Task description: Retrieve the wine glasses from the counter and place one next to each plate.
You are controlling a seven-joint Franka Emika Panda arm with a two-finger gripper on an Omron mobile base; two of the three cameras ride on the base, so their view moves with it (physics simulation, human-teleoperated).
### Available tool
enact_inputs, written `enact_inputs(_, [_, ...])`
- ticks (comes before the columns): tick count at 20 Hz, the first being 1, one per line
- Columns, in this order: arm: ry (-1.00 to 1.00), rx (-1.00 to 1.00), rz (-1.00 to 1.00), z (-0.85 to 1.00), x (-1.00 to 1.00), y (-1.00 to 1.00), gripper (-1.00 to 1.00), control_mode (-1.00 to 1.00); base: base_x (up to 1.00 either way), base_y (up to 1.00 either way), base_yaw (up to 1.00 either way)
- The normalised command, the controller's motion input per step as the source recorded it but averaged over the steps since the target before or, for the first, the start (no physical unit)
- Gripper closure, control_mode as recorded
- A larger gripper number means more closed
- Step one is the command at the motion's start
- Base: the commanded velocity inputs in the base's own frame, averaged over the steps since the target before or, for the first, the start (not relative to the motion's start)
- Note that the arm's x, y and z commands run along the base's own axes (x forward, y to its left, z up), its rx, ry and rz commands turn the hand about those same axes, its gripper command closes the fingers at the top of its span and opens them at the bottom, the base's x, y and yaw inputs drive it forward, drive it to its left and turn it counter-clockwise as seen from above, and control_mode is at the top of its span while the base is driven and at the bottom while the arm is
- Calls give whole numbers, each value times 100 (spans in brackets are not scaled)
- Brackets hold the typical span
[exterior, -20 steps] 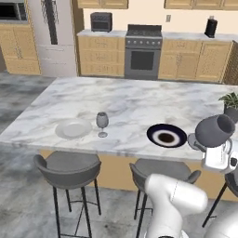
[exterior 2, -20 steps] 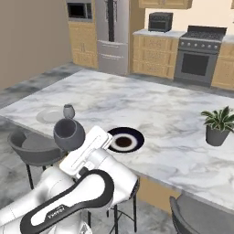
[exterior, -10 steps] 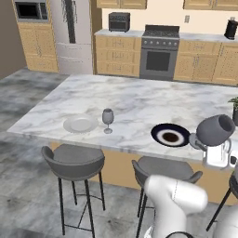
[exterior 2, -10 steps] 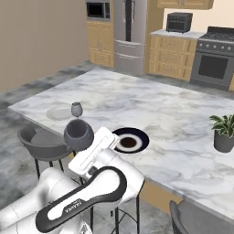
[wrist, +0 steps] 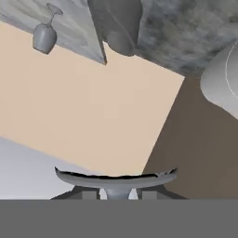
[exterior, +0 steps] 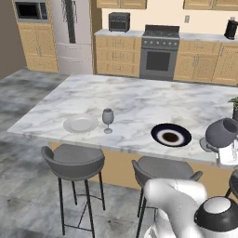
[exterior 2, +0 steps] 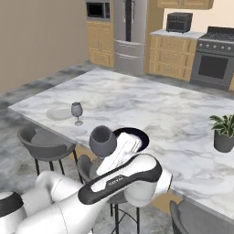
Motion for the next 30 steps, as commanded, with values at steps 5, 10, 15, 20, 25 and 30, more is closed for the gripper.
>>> enact_inputs(5, [5, -34, 0, -25, 28, -36, 100, -100, 0, 0, 0])
enact_inputs(10, [1, -15, 0, -27, 45, -46, 100, -100, 0, 0, 0])
enact_inputs(15, [7, 0, 0, -13, 64, -55, 100, -100, 0, 0, 0])
enact_inputs(20, [8, 7, 0, -6, 59, -42, 100, -100, 0, 0, 0])
enact_inputs(25, [12, 0, -8, -13, 61, -27, 100, -100, 0, 0, 0])
enact_inputs(30, [14, 0, -14, -13, 43, -11, 100, -100, 0, 0, 0])
